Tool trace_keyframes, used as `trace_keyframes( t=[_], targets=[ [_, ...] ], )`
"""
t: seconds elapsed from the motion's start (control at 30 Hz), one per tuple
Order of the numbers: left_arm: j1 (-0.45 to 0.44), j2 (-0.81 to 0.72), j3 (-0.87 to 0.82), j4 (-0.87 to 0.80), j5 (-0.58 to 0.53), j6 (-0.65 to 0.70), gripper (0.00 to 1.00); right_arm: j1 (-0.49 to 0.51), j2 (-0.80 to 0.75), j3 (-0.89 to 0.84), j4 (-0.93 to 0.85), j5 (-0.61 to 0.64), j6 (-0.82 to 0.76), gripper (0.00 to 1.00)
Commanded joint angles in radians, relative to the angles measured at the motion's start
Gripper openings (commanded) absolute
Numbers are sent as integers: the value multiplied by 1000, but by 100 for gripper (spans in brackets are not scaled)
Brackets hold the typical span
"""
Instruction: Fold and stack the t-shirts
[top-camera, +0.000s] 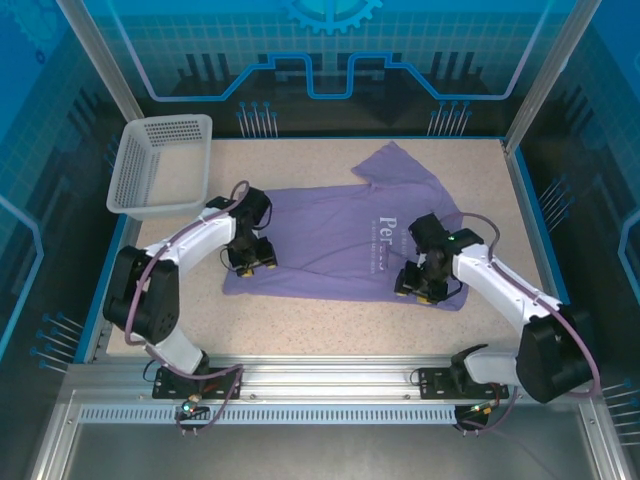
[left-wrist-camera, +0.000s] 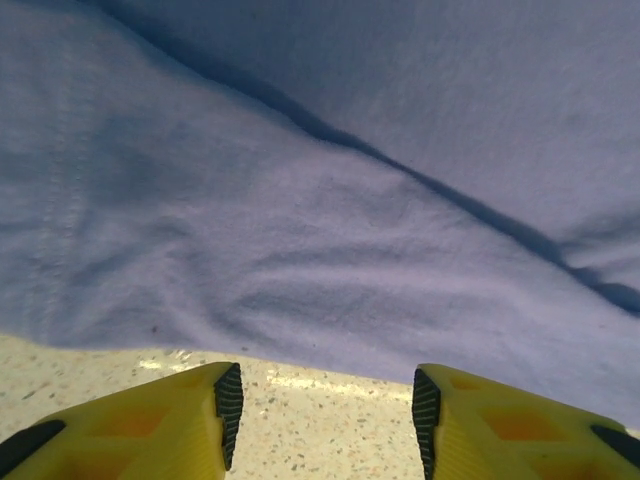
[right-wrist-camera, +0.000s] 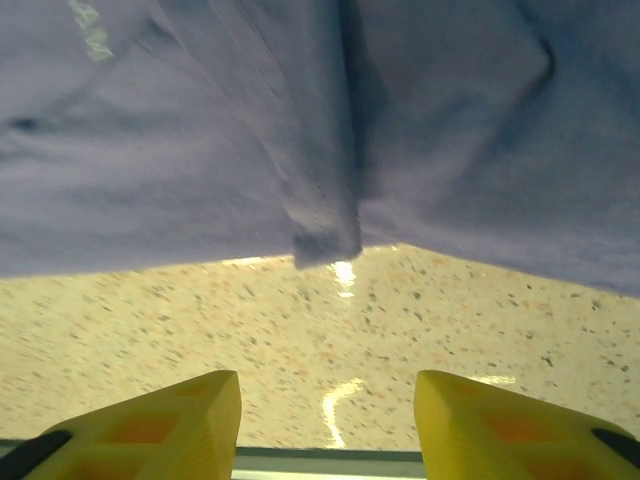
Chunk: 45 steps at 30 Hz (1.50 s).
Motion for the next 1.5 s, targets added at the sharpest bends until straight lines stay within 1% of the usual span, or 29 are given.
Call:
trace_keyframes(
  t=[0.0,0.13,0.33,0.43,0.47,0.67,0.87,1.0,1.13,1.23,1.37,1.47],
  targets=[
    [-4,39,-35,46,23,44,50,38,71,38,-38,49,33,47],
    [-4,73,-48,71,-6,42,50,72,194,104,-63,107,17,45],
    [-3,107,-47,83,-55,61,50,100,296,144,-34,125,29,37],
    [-3,123,-50,81,-76,54,50,102,349,160,-31,148,29,27],
    [-3,126,-49,78,-83,51,50,102,360,167,-29,151,29,25],
    [-3,138,-41,51,-147,47,50,98,380,217,-42,152,9,0],
    [-3,152,-41,36,-180,45,50,48,337,240,-60,135,-15,0],
    [-3,156,-42,30,-199,56,49,-14,302,278,-76,93,-47,0],
    [-3,166,-48,22,-223,63,50,-117,275,313,-87,35,-74,0],
    [-3,174,-52,18,-237,68,49,-199,284,330,-95,5,-96,0],
    [-4,181,-56,15,-250,75,49,-314,333,363,-111,-10,-134,0],
    [-3,182,-54,14,-258,82,49,-371,385,409,-95,-23,-163,0]
  ],
)
